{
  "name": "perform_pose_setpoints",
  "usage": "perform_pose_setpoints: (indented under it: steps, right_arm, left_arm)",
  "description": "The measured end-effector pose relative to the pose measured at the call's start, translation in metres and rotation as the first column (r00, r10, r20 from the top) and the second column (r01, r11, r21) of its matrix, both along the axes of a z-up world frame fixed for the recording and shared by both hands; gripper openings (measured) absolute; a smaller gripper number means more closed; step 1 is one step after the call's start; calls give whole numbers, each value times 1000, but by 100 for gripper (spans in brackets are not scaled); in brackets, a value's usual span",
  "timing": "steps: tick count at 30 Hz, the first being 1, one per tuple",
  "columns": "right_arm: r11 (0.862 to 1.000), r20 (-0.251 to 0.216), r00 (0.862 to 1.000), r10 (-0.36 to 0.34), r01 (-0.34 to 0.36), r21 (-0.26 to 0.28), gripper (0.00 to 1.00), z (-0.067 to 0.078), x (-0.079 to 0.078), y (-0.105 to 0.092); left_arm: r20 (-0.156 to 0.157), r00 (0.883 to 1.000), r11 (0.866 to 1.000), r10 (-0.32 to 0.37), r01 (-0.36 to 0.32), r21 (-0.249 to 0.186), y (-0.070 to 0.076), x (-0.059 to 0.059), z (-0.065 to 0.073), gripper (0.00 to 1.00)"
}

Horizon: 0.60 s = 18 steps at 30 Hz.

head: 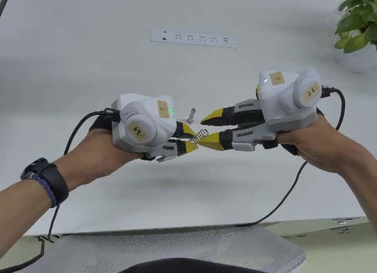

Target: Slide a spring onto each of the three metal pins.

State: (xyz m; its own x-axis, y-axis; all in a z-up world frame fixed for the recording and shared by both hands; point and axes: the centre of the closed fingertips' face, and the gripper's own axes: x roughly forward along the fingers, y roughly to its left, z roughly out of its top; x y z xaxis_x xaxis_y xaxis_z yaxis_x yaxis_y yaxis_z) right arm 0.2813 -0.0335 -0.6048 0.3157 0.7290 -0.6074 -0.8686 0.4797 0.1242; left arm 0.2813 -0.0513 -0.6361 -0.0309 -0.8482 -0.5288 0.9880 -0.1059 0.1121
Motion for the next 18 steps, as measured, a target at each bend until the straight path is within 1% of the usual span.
perform_pose_setpoints:
  steps: [2,8,12,15,18]
  right_arm:
    - [999,-3,1000,19,-19,-29,24,-3,-2,-2]
    - [994,-1,998,60,-60,-87,24,-6,-6,-2]
    - [983,-5,994,107,-107,-152,23,-10,-8,-5]
    - [975,-8,992,128,-128,-181,23,-11,-9,-6]
    - [965,-8,988,155,-153,-215,22,-11,-10,-7]
  left_arm:
    - [-2,1000,1000,-2,2,0,0,0,0,2]
    - [0,1000,1000,-14,14,8,-1,-2,-2,2]
    - [1,1000,1000,-24,24,15,-2,-5,-5,2]
    - [1,1000,999,-30,30,15,-5,-7,-6,2]
    - [3,999,999,-38,38,15,-7,-9,-6,2]
